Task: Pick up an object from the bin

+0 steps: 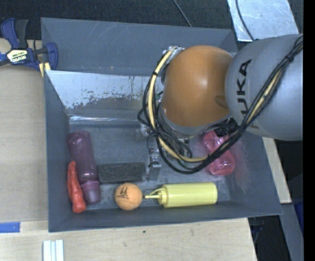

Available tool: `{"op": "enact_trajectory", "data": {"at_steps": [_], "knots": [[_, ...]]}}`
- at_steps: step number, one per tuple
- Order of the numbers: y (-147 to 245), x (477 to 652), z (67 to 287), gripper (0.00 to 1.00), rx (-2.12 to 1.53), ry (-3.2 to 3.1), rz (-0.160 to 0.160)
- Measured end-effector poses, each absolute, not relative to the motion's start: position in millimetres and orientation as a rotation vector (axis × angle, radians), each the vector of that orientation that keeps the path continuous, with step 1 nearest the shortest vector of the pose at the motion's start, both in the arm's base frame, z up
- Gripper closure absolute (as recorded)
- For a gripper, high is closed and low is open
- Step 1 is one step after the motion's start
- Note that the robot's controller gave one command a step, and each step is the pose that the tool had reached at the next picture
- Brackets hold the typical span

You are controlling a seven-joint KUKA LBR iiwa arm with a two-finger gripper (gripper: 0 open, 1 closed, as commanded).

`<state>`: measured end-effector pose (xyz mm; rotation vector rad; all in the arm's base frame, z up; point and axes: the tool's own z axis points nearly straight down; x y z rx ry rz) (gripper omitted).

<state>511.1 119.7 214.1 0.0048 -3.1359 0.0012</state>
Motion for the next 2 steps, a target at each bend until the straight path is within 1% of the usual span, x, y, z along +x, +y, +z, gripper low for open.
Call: {"op": "enact_trajectory", "data": {"at_steps": [1, 2], "knots": [[119, 512.8, 219, 0.00, -0.001, -3.145, -0.001], [143, 517.9, 93, 0.00, -0.137, -3.166, -0.015]]}}
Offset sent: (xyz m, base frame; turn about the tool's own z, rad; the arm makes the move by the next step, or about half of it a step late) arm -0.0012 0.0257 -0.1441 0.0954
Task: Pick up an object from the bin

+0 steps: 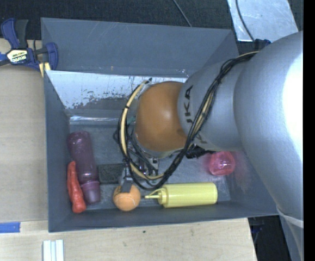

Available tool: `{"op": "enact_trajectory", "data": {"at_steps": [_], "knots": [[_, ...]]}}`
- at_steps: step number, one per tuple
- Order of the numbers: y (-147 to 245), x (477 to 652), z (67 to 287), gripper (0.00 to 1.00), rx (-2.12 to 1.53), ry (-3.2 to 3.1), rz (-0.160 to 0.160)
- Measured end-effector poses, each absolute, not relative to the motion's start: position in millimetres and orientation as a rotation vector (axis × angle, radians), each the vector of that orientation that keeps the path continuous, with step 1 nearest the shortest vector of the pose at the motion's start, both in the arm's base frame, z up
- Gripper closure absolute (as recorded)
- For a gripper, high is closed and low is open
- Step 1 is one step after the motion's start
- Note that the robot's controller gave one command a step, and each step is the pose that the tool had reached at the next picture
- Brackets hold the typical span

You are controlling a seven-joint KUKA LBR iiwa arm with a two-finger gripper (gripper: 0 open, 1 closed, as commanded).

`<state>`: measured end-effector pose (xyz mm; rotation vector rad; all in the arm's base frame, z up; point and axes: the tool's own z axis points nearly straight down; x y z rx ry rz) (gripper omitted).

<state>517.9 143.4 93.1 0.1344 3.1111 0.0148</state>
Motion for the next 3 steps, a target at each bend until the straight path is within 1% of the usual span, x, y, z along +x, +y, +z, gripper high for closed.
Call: {"op": "enact_trajectory", "data": {"at_steps": [1, 2, 3], "knots": [[139, 514.5, 107, 0.00, 0.135, 3.122, 0.007], [164, 581.1, 101, 0.00, 0.106, 3.087, 0.037], [157, 559.3, 70, 0.00, 0.426, 3.096, 0.012]]}}
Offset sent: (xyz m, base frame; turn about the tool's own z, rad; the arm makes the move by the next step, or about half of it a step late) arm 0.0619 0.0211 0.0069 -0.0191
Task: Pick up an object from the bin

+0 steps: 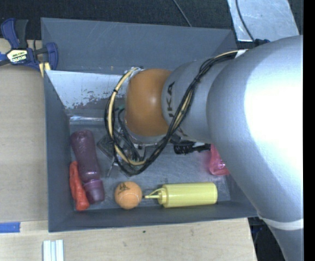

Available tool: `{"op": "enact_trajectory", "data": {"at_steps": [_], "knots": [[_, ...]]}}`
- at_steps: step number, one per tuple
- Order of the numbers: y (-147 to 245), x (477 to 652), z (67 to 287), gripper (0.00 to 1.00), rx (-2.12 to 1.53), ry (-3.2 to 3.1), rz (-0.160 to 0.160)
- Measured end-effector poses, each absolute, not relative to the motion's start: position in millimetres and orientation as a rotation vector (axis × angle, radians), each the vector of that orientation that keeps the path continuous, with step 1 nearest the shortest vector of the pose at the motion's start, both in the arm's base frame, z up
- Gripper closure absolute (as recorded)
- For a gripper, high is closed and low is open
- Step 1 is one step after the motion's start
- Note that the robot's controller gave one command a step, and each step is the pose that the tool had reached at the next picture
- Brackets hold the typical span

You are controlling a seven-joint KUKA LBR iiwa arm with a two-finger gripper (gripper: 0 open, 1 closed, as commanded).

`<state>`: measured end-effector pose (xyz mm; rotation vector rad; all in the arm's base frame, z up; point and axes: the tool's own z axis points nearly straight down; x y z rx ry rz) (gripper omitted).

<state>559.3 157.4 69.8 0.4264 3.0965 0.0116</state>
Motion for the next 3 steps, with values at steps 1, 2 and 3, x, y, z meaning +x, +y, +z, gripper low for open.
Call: {"op": "enact_trajectory", "data": {"at_steps": [1, 2, 3], "knots": [[103, 588.6, 70, 1.00, 0.166, 3.084, 0.037], [104, 588.5, 70, 1.00, 0.166, 3.084, 0.037], [103, 587.2, 91, 1.00, 0.167, 3.087, 0.036]]}}
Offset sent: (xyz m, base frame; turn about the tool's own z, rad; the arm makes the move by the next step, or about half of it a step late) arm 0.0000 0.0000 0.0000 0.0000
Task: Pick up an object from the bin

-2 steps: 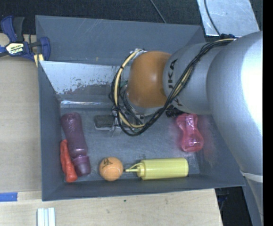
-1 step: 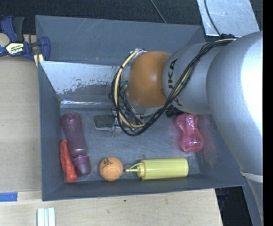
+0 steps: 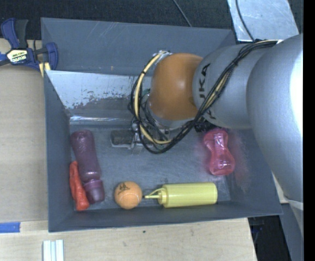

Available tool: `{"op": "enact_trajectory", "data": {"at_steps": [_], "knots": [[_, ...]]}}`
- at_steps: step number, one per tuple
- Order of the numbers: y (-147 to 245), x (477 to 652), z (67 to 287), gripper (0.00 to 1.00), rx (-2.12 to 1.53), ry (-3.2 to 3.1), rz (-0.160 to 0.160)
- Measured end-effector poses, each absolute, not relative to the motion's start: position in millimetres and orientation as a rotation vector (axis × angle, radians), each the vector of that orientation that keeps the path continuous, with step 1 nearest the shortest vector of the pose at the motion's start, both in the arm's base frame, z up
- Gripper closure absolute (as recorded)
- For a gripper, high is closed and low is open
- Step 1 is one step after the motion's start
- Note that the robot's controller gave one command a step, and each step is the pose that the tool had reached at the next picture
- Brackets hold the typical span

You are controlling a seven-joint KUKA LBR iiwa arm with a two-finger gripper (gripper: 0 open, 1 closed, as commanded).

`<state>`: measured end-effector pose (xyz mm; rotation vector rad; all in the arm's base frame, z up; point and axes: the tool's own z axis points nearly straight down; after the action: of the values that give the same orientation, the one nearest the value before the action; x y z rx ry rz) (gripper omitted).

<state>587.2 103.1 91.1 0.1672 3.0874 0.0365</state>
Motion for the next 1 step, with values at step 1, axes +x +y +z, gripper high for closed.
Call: {"op": "enact_trajectory", "data": {"at_steps": [1], "knots": [[102.8, 587.9, 121.9, 1.00, 0.168, 3.085, 0.037]]}}
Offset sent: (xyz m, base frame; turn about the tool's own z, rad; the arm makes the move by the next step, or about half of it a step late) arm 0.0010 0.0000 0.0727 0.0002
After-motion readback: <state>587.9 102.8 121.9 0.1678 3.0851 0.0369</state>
